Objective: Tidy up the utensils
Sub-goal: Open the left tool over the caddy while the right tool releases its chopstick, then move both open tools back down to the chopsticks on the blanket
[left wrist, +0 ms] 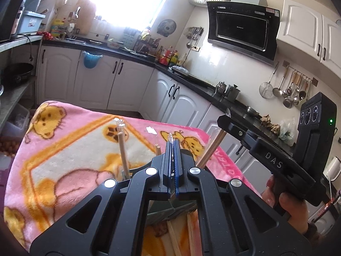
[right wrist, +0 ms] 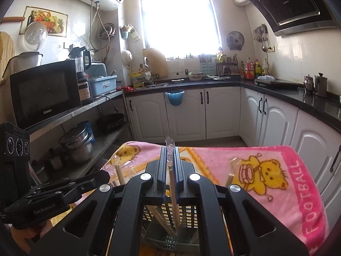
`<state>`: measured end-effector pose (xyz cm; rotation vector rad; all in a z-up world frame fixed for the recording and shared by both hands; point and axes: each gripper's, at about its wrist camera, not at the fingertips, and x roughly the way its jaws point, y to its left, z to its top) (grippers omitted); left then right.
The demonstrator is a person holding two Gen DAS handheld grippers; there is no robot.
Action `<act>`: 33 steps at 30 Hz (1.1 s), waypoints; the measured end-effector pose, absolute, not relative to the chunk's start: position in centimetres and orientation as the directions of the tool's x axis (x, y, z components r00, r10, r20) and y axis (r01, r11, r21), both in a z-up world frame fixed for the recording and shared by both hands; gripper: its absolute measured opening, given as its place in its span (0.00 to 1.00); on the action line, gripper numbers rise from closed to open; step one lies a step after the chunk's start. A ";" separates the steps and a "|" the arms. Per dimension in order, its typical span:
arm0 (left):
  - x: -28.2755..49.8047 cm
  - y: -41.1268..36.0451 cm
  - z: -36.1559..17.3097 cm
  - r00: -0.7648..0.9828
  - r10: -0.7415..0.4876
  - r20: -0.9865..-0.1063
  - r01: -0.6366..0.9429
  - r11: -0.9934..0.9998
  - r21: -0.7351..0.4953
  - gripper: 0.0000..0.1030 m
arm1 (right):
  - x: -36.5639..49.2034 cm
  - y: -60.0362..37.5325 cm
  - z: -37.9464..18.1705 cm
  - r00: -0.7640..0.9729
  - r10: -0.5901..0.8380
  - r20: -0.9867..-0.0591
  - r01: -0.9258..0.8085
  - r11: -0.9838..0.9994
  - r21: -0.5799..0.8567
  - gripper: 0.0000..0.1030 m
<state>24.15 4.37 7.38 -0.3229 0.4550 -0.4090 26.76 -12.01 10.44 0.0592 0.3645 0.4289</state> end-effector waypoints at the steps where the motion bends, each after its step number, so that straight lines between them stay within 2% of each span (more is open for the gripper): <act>1: 24.1 4.4 7.3 0.821 -0.446 -0.357 0.305 0.871 -0.385 0.00 | 26.7 -12.1 10.3 0.844 0.416 -0.338 -0.394 0.909 0.135 0.11; 5: 24.0 4.4 7.1 0.822 -0.440 -0.362 0.299 0.874 -0.383 0.00 | 26.5 -12.3 9.9 0.843 0.407 -0.351 -0.380 0.913 0.145 0.26; 8: 23.9 4.4 7.1 0.824 -0.434 -0.364 0.294 0.877 -0.380 0.01 | 26.2 -12.5 9.8 0.842 0.400 -0.361 -0.372 0.916 0.146 0.29; 14: 23.8 4.7 7.0 0.826 -0.424 -0.372 0.280 0.880 -0.383 0.02 | 25.5 -13.0 9.6 0.842 0.387 -0.376 -0.361 0.922 0.141 0.43; 16: 23.6 4.8 7.0 0.828 -0.419 -0.373 0.274 0.882 -0.382 0.14 | 25.3 -13.4 9.5 0.842 0.382 -0.380 -0.356 0.924 0.142 0.45; 26: 22.5 5.4 7.6 0.845 -0.405 -0.350 0.257 0.881 -0.398 0.39 | 24.0 -15.0 9.4 0.854 0.353 -0.382 -0.326 0.936 0.135 0.55; 33: 21.1 5.9 8.5 0.863 -0.395 -0.316 0.254 0.879 -0.404 0.63 | 23.0 -16.0 9.5 0.862 0.346 -0.371 -0.318 0.938 0.135 0.61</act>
